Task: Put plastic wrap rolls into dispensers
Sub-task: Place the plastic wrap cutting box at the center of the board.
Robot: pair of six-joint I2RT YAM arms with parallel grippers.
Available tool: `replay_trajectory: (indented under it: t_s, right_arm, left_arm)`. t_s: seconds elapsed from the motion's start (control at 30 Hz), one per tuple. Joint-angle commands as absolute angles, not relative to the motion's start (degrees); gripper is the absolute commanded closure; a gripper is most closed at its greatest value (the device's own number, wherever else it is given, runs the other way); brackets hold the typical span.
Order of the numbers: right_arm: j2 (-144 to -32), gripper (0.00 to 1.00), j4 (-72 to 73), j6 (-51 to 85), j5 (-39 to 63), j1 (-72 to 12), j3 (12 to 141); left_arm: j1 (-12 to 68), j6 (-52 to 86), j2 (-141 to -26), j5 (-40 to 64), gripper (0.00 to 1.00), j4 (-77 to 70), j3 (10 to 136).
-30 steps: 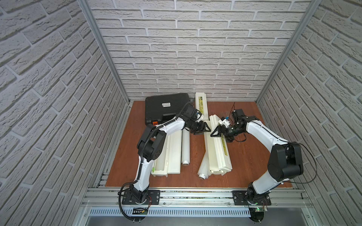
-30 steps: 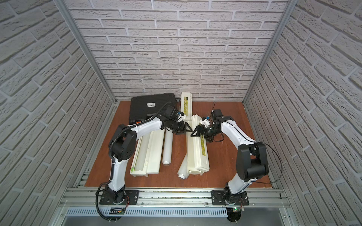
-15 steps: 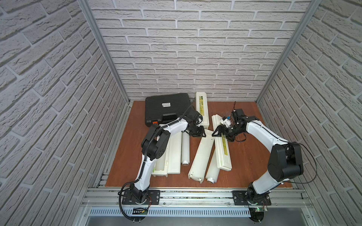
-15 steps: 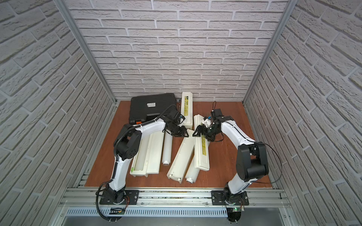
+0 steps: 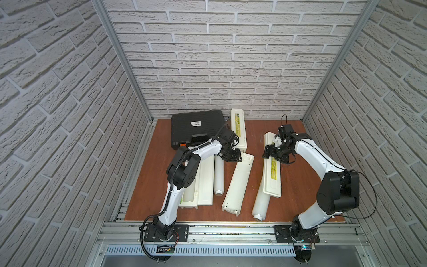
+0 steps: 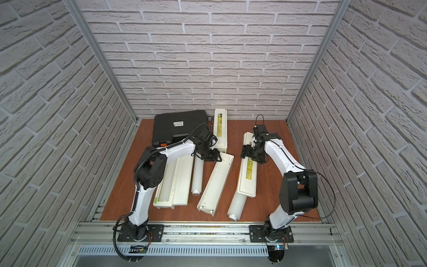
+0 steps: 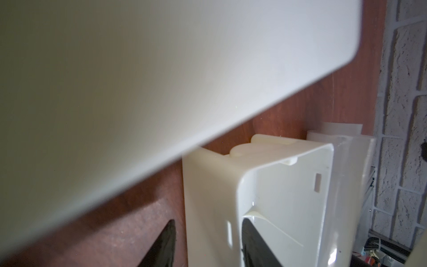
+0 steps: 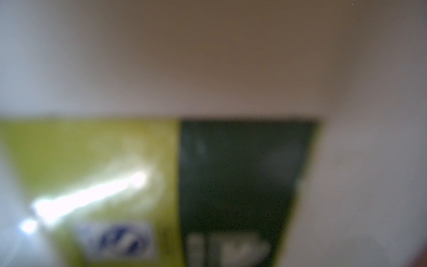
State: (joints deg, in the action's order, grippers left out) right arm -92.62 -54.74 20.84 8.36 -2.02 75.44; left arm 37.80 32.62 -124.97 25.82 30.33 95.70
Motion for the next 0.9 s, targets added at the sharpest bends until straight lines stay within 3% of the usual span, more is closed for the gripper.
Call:
replay_trajectory:
  t_s: [0.0, 0.33, 0.63, 0.87]
  right_arm:
    - [-89.82, 0.22, -57.57, 21.55, -0.11, 1.77, 73.67]
    - [-91.94, 0.20, -58.93, 17.23, -6.20, 12.68, 69.09]
    - [-102.35, 0.24, -56.23, 13.75, -9.17, 12.94, 67.35]
    - [-104.18, 0.28, -49.92, 12.06, -6.78, 11.59, 65.74]
  left_arm:
    - [37.88, 34.35, -126.67, 25.03, 0.53, 34.40, 93.72]
    - [37.18, 36.69, -127.00, 27.15, 0.53, 31.87, 91.96]
    - [36.31, 39.38, -127.10, 28.47, 0.54, 30.12, 91.34]
    - [35.77, 45.90, -125.04, 28.83, 0.57, 24.52, 86.91]
